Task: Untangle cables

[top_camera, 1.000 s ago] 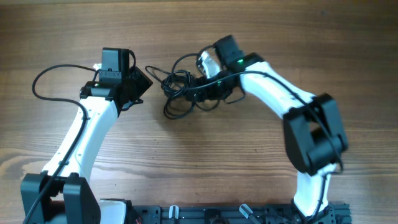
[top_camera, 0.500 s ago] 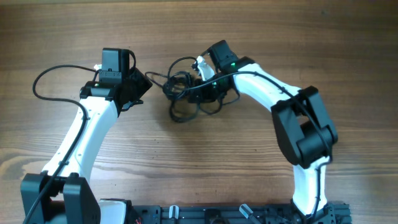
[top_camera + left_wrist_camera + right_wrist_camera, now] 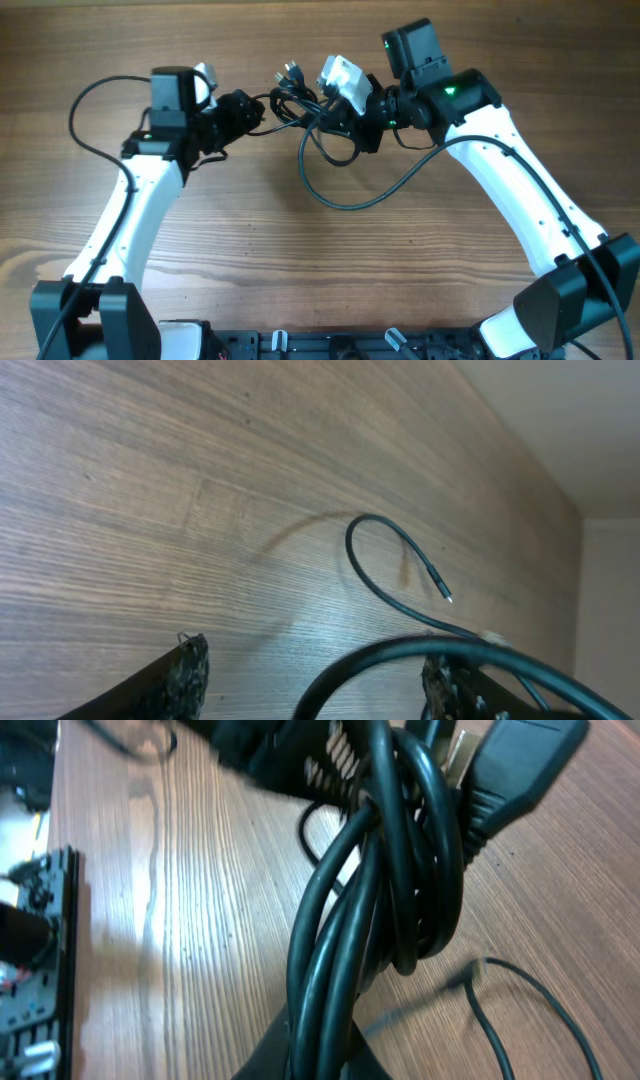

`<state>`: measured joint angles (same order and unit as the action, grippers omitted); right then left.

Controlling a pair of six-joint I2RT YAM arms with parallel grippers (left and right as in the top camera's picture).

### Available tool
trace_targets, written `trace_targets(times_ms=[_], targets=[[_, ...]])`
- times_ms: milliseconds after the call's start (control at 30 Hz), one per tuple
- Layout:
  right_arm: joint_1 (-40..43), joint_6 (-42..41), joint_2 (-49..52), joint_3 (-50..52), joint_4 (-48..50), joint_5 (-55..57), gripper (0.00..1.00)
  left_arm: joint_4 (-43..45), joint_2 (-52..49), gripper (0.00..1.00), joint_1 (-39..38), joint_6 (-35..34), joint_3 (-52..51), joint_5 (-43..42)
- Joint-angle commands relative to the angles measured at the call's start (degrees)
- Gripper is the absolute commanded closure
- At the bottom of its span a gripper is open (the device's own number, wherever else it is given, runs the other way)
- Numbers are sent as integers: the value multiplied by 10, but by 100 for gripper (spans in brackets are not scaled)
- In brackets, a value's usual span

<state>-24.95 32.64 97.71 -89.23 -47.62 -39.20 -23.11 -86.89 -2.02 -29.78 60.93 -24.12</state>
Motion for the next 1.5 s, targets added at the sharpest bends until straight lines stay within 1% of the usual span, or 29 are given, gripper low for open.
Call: trace_targets(times_ms=[0,100,200,333,400,500,533,633,800,867,900,1033,1100,1233,1367,1467], targets=[[-2,63,3,3,-3,-30,96,4,-1,29,50,69,2,-108],[-2,67,3,3,-11,-38,96,2,-1,28,78,130,2,-191],[-2,77,3,3,-20,-69,96,2,-1,26,80,162,2,-235],[-2,76,3,3,-26,-73,96,2,-3,24,64,177,2,-238],[-2,72,3,3,-26,-75,96,0,-8,24,55,184,1,-239],[-2,62,3,3,-26,-75,96,-20,-19,27,45,212,1,-242],[-2,61,3,3,-26,-75,96,-30,-25,29,43,235,1,-260],[-2,57,3,3,-26,-75,96,-36,-37,31,44,282,1,-362],[-2,35,3,3,-22,-74,96,-35,-39,30,31,285,1,-411],[-2,7,3,3,-13,-75,96,-34,-39,30,19,285,1,-431],[-2,-19,3,3,0,-81,96,-32,-39,29,3,285,1,-439],[-2,-30,3,3,6,-121,95,-18,-39,29,-23,285,1,-438],[-2,-59,4,3,15,-124,96,0,-39,29,-43,278,1,-438],[-2,-71,4,3,19,-124,96,22,-39,30,-61,278,1,-431],[-2,-93,4,3,25,-123,96,30,-39,37,-62,218,1,-347],[-2,-137,4,3,41,-93,96,32,-39,43,-61,198,1,-316]])
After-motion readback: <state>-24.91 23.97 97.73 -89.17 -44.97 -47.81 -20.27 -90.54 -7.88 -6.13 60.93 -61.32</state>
